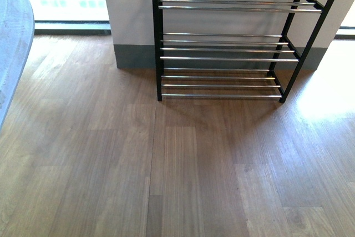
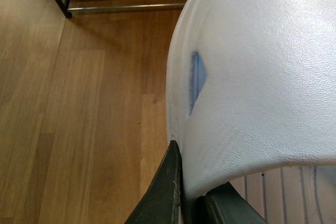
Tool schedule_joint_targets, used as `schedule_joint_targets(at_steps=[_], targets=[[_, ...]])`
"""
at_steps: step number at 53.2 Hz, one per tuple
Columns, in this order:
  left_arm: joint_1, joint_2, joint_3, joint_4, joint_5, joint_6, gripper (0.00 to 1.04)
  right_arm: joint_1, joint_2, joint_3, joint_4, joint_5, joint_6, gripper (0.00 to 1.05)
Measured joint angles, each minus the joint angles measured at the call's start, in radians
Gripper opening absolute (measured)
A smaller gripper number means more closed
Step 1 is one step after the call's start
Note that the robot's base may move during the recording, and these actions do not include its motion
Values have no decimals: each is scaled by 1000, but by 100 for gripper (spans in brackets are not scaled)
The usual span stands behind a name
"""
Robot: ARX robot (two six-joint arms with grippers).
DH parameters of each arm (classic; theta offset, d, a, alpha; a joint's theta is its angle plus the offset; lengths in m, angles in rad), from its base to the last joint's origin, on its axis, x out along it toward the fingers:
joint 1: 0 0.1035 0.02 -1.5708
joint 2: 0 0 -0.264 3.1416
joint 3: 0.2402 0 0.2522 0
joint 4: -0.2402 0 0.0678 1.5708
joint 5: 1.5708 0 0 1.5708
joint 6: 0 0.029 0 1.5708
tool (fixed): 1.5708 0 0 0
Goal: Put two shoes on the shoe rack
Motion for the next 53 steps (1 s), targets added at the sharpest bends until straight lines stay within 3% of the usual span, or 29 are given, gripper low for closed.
schedule_joint_targets(at_steps=[53], targets=[[-2, -1, -1, 0, 1, -2, 2, 0, 0, 0, 0, -2, 0, 1]])
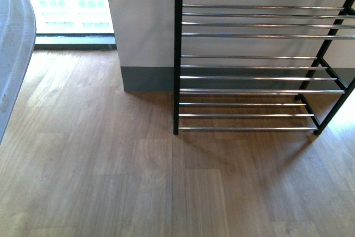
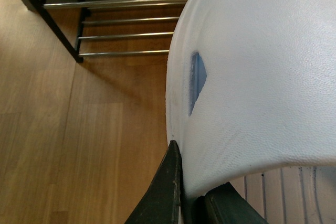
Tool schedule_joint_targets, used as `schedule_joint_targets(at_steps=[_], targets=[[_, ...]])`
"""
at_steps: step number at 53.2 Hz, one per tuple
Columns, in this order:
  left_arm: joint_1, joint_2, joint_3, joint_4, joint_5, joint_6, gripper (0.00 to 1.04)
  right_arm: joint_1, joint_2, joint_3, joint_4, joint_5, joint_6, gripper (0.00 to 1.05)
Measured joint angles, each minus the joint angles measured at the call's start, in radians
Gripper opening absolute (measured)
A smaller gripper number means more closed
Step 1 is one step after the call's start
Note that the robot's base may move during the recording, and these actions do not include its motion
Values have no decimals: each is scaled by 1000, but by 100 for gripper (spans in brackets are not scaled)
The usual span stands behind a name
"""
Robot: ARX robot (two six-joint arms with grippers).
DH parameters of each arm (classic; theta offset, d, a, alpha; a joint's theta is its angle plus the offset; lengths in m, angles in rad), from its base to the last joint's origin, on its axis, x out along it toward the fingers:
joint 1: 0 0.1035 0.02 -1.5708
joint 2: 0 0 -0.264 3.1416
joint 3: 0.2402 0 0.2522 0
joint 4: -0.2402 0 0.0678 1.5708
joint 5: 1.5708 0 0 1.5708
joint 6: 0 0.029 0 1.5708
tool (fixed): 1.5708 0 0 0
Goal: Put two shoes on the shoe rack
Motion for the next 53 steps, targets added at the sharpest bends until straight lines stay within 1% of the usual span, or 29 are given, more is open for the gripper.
schedule_joint_targets(at_steps=[53], targets=[[0, 0, -5, 0, 0, -1, 2, 1, 0, 0, 0, -1, 0, 1]])
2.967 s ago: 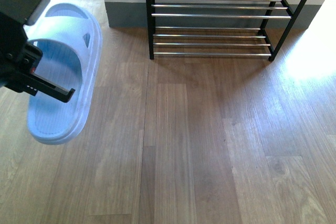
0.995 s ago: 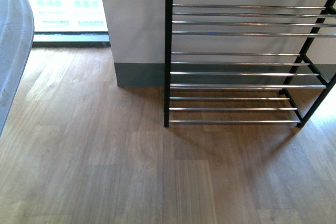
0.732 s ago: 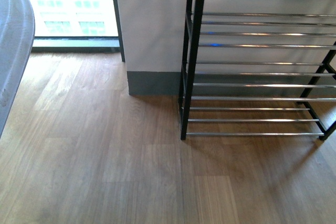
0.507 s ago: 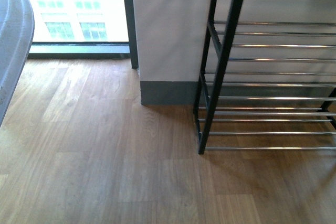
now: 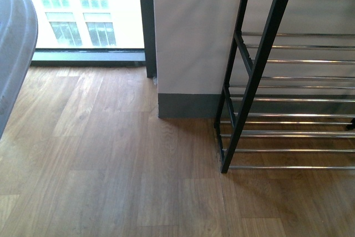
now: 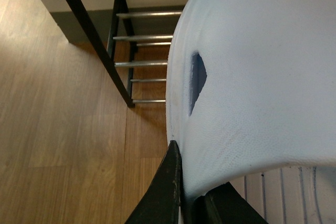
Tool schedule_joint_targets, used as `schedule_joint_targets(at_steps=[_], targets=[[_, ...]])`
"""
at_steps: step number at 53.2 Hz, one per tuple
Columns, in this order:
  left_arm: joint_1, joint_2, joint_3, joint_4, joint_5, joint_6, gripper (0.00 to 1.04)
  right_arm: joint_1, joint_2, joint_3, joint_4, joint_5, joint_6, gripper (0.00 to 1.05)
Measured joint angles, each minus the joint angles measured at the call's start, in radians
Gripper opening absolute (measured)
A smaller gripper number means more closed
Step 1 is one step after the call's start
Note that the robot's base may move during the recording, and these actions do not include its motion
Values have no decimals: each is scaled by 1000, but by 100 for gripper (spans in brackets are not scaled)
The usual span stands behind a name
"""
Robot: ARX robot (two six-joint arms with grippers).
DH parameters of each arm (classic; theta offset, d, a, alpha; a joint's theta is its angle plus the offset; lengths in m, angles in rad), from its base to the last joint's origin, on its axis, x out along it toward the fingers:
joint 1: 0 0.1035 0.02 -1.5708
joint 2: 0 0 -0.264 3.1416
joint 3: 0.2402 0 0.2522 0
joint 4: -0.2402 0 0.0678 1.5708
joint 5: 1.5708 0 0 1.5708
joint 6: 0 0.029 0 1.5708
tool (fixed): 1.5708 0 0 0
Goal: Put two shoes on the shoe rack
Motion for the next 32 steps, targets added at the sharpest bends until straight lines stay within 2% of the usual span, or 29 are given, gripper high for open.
schedule_joint_targets(at_steps=[30, 32], targets=[[0, 0, 0, 0, -2, -2, 2, 0, 0, 1, 1, 0, 0, 1], [0, 0, 0, 0, -1, -2, 2, -7, 56, -35, 175, -62, 0, 1]])
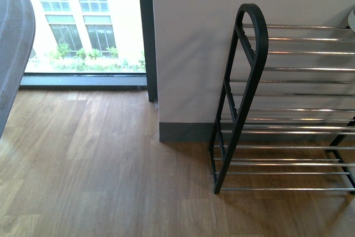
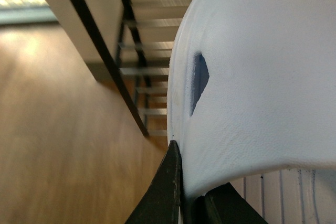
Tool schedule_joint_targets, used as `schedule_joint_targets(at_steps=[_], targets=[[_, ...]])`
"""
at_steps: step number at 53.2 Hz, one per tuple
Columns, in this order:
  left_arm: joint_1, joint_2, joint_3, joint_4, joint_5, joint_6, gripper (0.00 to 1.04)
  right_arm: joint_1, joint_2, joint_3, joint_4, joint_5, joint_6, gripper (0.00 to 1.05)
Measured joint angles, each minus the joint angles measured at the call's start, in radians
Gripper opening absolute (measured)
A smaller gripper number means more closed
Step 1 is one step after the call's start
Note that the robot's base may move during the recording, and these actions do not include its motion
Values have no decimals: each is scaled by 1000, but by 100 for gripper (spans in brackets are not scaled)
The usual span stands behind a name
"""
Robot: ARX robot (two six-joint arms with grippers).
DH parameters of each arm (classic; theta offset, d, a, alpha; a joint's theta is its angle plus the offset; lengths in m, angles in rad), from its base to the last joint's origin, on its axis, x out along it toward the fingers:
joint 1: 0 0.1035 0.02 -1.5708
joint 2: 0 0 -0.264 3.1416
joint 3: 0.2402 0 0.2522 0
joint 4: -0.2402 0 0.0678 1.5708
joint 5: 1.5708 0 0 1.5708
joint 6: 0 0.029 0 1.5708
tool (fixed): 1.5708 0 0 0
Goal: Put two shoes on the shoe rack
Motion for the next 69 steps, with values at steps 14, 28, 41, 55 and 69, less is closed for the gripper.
schedule_joint_targets(at_steps=[14, 28, 41, 55, 69], targets=[[0, 0, 0, 0, 0, 0, 2, 18, -14, 79, 213, -45, 39, 1], [0, 0, 0, 0, 0, 0, 2, 70, 130, 479, -168, -58, 160, 1], [0, 0, 0, 0, 1, 0, 2, 90, 397, 813, -358, 25, 242, 1], [0, 0, 0, 0, 0, 0, 2, 116, 562, 1015, -476, 59, 246, 1], [0, 0, 0, 0, 1, 0, 2, 92, 679, 1146, -572, 72, 289, 1]])
